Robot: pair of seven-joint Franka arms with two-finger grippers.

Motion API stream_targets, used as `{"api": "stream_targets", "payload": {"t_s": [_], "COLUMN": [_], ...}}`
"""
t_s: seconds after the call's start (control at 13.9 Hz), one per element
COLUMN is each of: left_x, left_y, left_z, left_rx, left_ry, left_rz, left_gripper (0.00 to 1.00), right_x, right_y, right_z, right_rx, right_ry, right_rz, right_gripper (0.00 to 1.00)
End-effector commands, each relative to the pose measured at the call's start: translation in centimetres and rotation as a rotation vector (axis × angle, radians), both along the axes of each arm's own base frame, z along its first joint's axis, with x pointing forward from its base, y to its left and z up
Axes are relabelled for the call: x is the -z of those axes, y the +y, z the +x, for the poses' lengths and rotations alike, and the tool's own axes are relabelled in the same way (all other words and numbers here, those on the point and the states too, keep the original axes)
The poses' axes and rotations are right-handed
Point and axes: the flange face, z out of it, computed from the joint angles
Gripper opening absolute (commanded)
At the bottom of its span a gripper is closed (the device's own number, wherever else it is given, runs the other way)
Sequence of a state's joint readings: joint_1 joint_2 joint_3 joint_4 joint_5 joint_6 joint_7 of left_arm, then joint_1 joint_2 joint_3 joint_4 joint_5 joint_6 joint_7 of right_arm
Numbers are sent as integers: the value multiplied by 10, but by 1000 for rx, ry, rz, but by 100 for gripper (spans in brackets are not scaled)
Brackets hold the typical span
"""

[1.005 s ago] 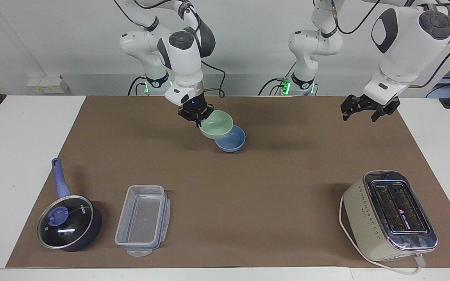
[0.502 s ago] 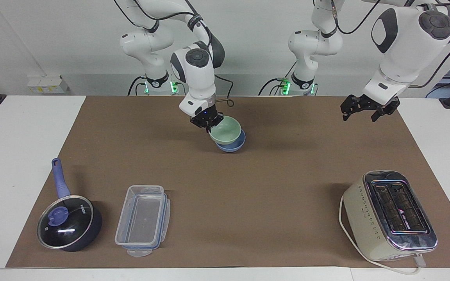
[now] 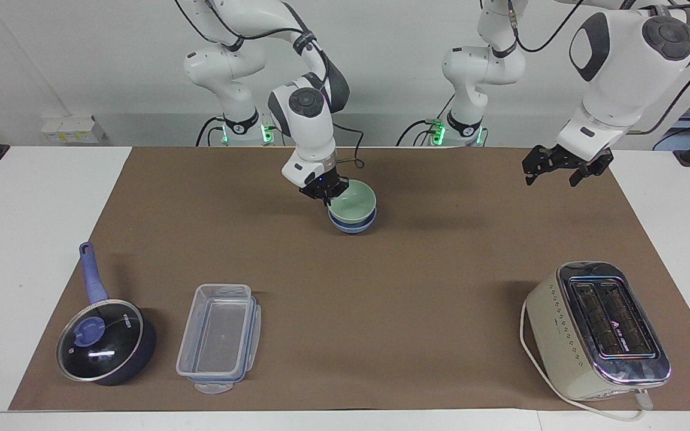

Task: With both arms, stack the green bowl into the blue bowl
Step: 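Lower the green bowl into the blue bowl and open the right gripper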

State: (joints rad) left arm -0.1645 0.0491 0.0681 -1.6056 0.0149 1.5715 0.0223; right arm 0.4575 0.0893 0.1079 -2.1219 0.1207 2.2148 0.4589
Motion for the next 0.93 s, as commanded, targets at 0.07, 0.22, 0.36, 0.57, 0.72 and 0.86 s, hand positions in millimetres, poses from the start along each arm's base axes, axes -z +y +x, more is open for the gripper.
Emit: {"api": "stream_targets", "payload": {"t_s": [0.07, 0.22, 0.36, 0.57, 0.72, 0.86], "left_x": [-1, -1, -1, -1, -1, -1], "left_y": [5, 5, 5, 5, 5, 5], "left_z": [-4, -4, -4, -4, -4, -4], "left_rx": [8, 8, 8, 8, 8, 8], "left_ry": [-3, -3, -3, -3, -3, -3], "left_rz": [12, 12, 12, 12, 12, 12], "left_gripper": [100, 100, 100, 100, 100, 100], "right_x": [8, 17, 19, 18, 15, 3], "right_y": [0, 1, 1, 2, 1, -1], "right_z": [-1, -1, -1, -1, 1, 5], "right_rx": [-26, -9, -7, -3, 9, 16], "right_ry": [-14, -4, -3, -3, -3, -21], "right_rz": [36, 48, 50, 51, 52, 60], "right_gripper": [0, 0, 0, 50, 64, 86]}}
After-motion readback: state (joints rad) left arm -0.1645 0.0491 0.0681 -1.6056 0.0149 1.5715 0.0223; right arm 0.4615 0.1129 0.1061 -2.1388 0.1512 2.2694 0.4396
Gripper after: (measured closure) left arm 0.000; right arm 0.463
